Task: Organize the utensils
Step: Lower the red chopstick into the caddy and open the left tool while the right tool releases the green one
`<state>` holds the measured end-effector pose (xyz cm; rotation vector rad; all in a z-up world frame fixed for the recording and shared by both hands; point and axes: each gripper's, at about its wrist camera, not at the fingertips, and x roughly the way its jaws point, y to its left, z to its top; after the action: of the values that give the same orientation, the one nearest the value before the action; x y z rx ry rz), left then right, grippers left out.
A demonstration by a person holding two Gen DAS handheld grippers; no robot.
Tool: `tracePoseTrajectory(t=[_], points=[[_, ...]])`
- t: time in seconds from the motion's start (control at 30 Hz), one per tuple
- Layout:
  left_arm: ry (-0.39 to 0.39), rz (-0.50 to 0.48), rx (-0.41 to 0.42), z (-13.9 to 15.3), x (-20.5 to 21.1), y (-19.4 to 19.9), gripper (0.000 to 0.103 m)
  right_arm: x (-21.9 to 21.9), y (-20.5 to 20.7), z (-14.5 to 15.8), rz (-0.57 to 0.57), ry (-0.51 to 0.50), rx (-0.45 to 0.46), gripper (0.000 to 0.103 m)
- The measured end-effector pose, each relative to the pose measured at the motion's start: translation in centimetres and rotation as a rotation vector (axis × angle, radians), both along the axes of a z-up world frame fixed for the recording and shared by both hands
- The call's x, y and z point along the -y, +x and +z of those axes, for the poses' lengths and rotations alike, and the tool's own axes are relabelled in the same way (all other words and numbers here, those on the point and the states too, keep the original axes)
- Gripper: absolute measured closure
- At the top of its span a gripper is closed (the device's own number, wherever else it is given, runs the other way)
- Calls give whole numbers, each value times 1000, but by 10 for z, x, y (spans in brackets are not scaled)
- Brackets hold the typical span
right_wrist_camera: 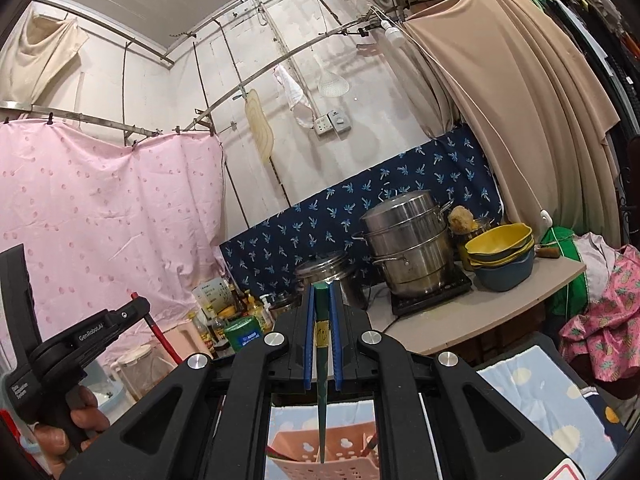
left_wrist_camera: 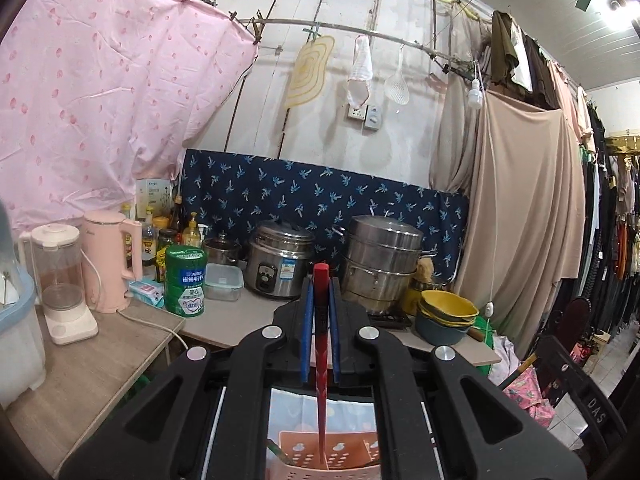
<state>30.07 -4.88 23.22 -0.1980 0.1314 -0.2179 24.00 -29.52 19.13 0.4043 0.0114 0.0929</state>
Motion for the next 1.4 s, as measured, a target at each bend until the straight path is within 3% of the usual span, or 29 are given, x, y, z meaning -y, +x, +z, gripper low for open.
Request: tracePoseTrajectory(t=[0.13, 0.37, 0.77, 0.8, 0.87, 0.9, 0.93, 1.4], points=[[-1, 7, -64, -25, 2, 22, 96, -2, 21, -9, -12, -3, -22, 95], [15, 5, -155, -63, 0, 40, 96, -1, 47, -49, -2, -6, -139, 95], [19, -10, -213, -82, 1, 43, 96, -10, 51, -81, 0, -38, -210, 94], [18, -12, -215, -82, 1, 42, 95, -11, 49, -81, -5, -43, -205, 94], [16, -12, -220, -83, 0, 40, 83, -13, 47, -81, -9, -58, -205, 92], [14, -13, -220, -83, 0, 39, 71, -13, 46, -81, -10, -62, -206, 91], [13, -8, -215, -83, 0, 37, 68, -13, 44, -82, -11, -64, -206, 91], [54, -31, -244, -89, -3, 3, 66, -19, 12, -90, 22, -53, -232, 88]])
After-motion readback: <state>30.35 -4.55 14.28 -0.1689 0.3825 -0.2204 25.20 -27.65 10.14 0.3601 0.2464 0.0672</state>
